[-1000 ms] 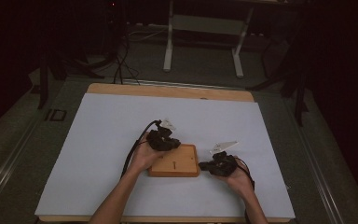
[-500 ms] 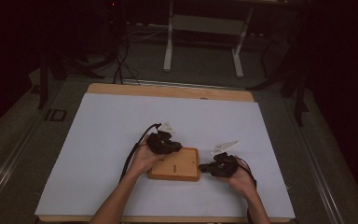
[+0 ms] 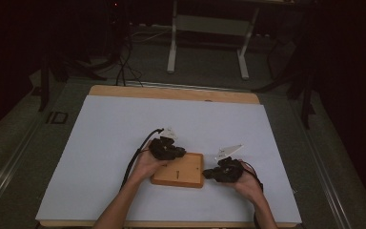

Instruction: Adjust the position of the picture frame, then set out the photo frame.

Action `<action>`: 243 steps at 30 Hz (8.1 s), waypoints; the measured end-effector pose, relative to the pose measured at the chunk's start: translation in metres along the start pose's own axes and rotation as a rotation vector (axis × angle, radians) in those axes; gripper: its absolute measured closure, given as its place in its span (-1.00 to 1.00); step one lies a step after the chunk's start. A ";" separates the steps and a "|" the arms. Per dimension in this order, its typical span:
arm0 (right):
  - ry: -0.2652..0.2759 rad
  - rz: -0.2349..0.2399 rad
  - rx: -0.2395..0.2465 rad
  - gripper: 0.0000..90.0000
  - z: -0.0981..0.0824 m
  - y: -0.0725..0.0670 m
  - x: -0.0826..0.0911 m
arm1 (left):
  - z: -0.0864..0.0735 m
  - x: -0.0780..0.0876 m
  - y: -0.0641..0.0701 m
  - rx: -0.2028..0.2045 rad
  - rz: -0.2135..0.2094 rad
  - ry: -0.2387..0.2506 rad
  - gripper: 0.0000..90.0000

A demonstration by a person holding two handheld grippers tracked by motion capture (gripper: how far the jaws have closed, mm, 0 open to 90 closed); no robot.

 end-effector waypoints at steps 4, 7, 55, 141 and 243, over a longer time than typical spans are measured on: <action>0.003 -0.005 -0.001 0.89 0.000 0.001 0.000 | 0.000 0.000 0.001 0.003 0.013 -0.003 0.84; 0.004 -0.009 -0.002 0.87 0.000 0.001 0.000 | -0.001 0.001 0.000 0.014 0.006 -0.003 0.83; 0.081 -0.106 -0.009 0.65 0.009 0.013 0.005 | -0.035 0.073 -0.006 0.123 0.128 0.086 0.24; 0.160 -0.035 -0.004 0.85 0.090 0.009 -0.065 | -0.082 0.083 0.024 0.075 0.178 -0.033 0.26; -0.026 0.165 -0.160 0.50 0.097 0.029 -0.067 | -0.057 0.068 0.055 -0.307 0.388 0.091 -0.12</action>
Point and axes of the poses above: each handheld gripper's, and its own axes: x roughly backward along the jaws, z roughly out of its top, y roughly to its right, the point moved 6 cm from there along -x, roughly forward along the jaws
